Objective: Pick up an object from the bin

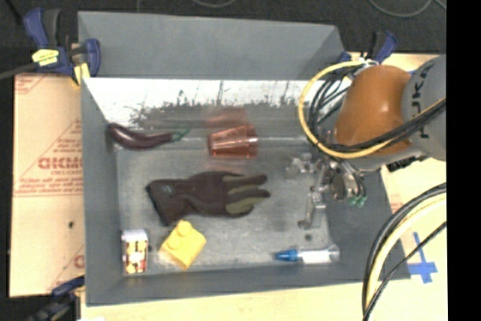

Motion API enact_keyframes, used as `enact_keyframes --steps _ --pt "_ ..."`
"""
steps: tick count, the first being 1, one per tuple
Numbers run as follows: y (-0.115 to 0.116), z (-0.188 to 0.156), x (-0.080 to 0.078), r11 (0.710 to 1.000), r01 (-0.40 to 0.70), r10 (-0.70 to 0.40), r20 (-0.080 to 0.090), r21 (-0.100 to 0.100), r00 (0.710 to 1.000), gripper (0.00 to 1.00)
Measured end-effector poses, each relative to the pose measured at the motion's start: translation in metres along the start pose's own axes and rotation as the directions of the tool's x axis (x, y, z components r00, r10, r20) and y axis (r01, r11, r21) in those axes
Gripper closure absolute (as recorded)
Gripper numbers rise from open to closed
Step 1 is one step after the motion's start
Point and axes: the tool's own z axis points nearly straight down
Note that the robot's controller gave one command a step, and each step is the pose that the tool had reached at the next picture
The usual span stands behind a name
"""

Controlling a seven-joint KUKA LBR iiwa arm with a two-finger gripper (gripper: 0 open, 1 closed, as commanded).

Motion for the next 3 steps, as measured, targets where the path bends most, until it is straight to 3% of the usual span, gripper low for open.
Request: enact_keyframes --steps 1,2,3 --pt "0.0 -0.004 -0.002 1.0 0.002 -0.002 0.007 0.001 1.0 0.0" --pt "0.016 0.01 -0.034 0.998 0.062 -0.062 0.009 0.003 0.998 0.0" --pt "0.028 0.046 -0.047 0.986 0.168 -0.168 0.014 0.004 0.986 0.0"
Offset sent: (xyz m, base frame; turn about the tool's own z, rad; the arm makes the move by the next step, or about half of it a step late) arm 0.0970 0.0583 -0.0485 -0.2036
